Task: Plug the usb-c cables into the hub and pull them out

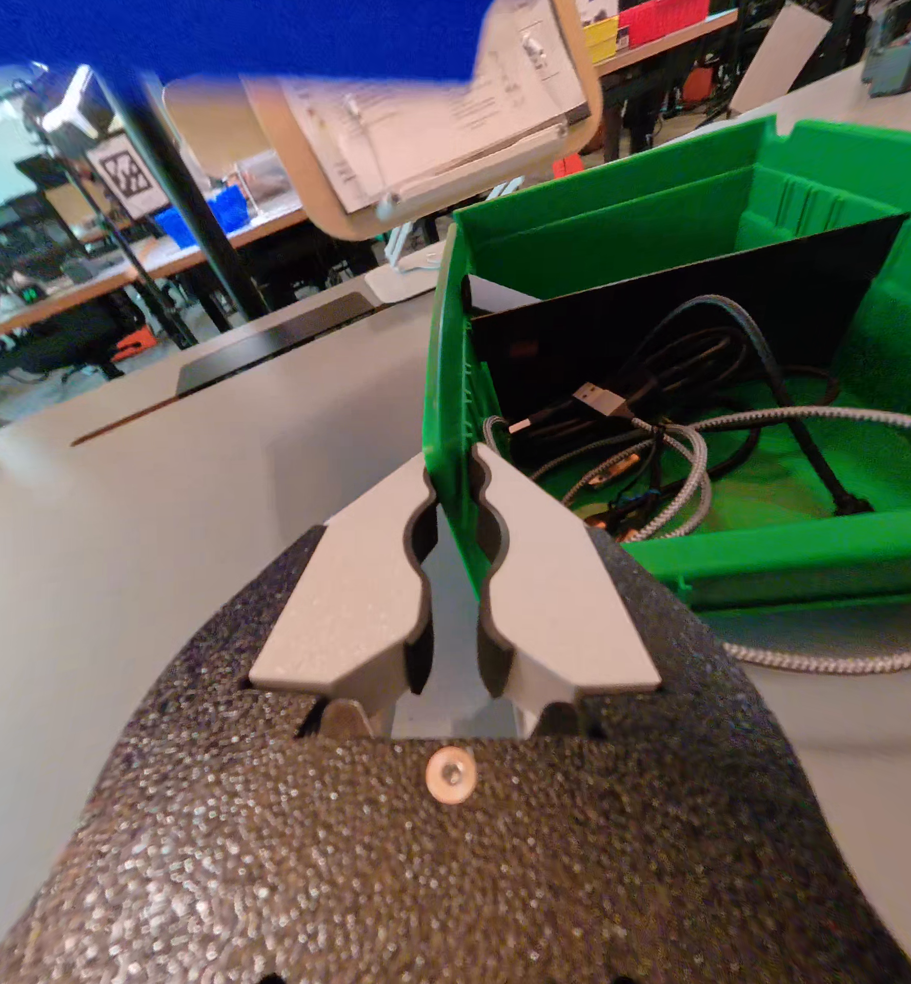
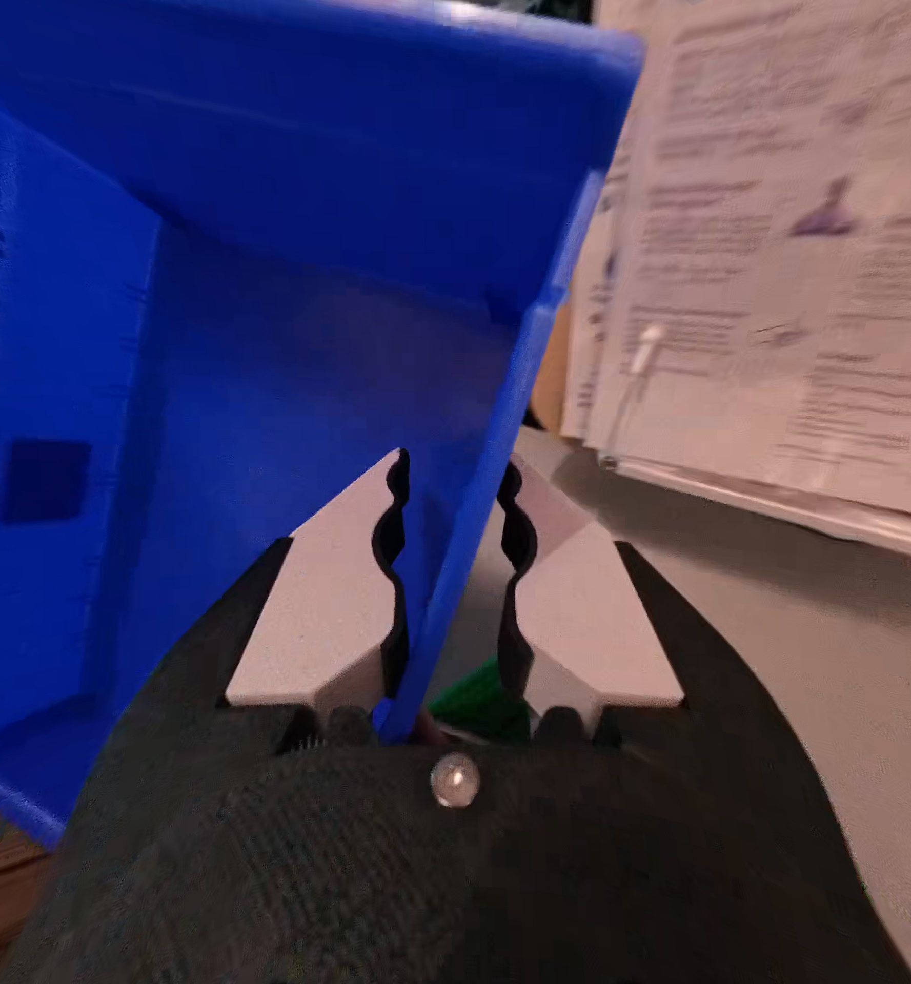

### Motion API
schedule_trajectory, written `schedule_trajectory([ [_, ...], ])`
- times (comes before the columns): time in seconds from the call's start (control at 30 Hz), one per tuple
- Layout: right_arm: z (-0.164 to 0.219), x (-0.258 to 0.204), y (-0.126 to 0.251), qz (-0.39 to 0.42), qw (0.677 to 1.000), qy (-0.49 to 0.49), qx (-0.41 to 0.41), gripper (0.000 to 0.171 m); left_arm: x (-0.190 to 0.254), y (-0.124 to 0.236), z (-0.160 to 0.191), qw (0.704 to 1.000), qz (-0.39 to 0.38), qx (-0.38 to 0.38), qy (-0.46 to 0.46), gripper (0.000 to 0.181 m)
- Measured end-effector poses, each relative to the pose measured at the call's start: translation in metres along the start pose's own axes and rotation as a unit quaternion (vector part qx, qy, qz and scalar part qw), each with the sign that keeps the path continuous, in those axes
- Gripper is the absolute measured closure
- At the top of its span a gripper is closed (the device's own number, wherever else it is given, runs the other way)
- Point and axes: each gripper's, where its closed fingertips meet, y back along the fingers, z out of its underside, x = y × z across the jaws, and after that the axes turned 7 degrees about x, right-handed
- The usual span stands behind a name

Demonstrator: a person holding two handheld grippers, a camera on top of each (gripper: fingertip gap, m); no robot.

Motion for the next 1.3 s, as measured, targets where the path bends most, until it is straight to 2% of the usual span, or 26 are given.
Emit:
schedule_trajectory([
  [0.1, -0.038, 0.082, 0.077, 0.052, 0.998, -0.01, 0.041, 0.137, -0.022, 0.003, 0.006, 1.0, -0.016, -0.008, 0.024, 0.176],
  [0.2, -0.024, 0.175, 0.156, 0.106, 0.994, -0.016, 0.037, 0.136, -0.053, 0.01, 0.015, 0.997, -0.038, -0.015, 0.064, 0.176],
  [0.27, 0.012, 0.231, 0.203, 0.129, 0.991, -0.038, 0.012, 0.136, -0.076, 0.018, 0.021, 0.995, -0.057, -0.018, 0.083, 0.177],
  [0.37, 0.086, 0.302, 0.259, 0.142, 0.986, -0.089, -0.024, 0.137, -0.112, 0.032, 0.032, 0.988, -0.096, -0.024, 0.118, 0.179],
  [0.5, 0.185, 0.376, 0.298, 0.185, 0.968, -0.156, -0.069, 0.136, -0.158, 0.051, 0.046, 0.977, -0.169, -0.036, 0.123, 0.178],
  [0.6, 0.235, 0.407, 0.3, 0.205, 0.957, -0.177, -0.105, 0.136, -0.185, 0.062, 0.054, 0.969, -0.204, -0.04, 0.136, 0.18],
  [0.7, 0.25, 0.414, 0.278, 0.186, 0.96, -0.171, -0.117, 0.136, -0.203, 0.074, 0.06, 0.962, -0.235, -0.045, 0.134, 0.18],
  [0.83, 0.247, 0.416, 0.241, 0.169, 0.967, -0.138, -0.129, 0.136, -0.218, 0.081, 0.065, 0.955, -0.257, -0.048, 0.137, 0.18],
  [1.07, 0.236, 0.421, 0.199, 0.154, 0.965, -0.065, -0.202, 0.137, -0.226, 0.08, 0.067, 0.956, -0.264, -0.057, 0.111, 0.178],
  [1.2, 0.216, 0.443, 0.188, 0.193, 0.955, 0.039, -0.221, 0.137, -0.228, 0.079, 0.068, 0.957, -0.26, -0.055, 0.117, 0.178],
  [1.3, 0.199, 0.46, 0.185, 0.21, 0.951, 0.068, -0.215, 0.136, -0.228, 0.079, 0.068, 0.957, -0.262, -0.057, 0.111, 0.178],
])
